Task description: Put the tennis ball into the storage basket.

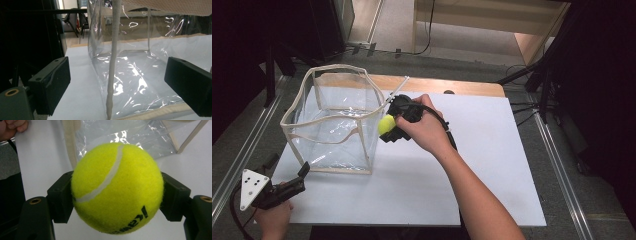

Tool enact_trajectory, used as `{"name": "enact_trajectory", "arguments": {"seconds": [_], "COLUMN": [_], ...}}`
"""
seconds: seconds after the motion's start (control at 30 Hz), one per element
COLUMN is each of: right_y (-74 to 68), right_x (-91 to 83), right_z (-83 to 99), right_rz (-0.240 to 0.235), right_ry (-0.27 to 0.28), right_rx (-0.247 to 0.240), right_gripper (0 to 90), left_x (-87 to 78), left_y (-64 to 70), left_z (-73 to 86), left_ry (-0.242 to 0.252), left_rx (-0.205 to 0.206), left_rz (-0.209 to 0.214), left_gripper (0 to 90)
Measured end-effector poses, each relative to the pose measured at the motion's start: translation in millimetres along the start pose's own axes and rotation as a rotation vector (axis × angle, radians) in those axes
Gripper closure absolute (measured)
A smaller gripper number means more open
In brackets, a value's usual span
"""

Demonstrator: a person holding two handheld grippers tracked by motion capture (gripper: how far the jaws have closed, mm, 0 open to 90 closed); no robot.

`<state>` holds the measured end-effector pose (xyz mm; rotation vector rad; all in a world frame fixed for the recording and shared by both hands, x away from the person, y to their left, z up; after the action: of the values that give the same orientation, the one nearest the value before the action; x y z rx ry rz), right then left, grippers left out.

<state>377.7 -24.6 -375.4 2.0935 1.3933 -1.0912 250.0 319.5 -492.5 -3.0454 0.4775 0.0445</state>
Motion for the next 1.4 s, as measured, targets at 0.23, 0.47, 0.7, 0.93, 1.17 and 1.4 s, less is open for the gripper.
{"name": "enact_trajectory", "arguments": {"seconds": [0.23, 0.47, 0.7, 0.93, 1.17, 1.4], "right_y": [1.9, 5.1, 7.5, 8.8, 9.9, 10.9], "right_x": [-8.3, -15.4, -20.2, -23.4, -27.8, -33.3], "right_z": [-7.7, -14.3, -21.5, -28.6, -36.5, -45.6], "right_rz": [0.014, 0.022, 0.034, 0.036, 0.041, 0.044], "right_ry": [-0.009, -0.007, -0.008, -0.006, -0.004, 0.003], "right_rx": [-0.001, -0.003, -0.014, -0.016, -0.026, -0.036], "right_gripper": [24.3, 24.4, 24.3, 24.4, 24.4, 24.3], "left_x": [0.0, -0.1, 0.0, 0.1, 0.2, 0.5], "left_y": [-0.1, 0.0, 0.0, 0.0, 0.1, 0.0], "left_z": [0.0, 0.0, -0.1, -0.1, -0.2, -0.2], "left_ry": [-0.001, -0.002, -0.003, -0.002, 0.001, 0.003], "left_rx": [0.000, 0.001, 0.001, -0.001, -0.004, -0.005], "left_rz": [0.000, 0.000, 0.001, 0.000, 0.001, -0.001], "left_gripper": [6.9, 6.9, 6.9, 6.9, 6.9, 6.9]}}
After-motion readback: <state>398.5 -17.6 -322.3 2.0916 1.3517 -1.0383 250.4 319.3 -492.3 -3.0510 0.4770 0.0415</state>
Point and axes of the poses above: each handheld gripper's, and its own axes: x roughly forward along the jaws, z roughly out of its underside, y roughly to its right, the point moved 3 cm from there along x, roughly forward along the jaws, and after that the axes turned 6 degrees about y, right-handed, at the moved point
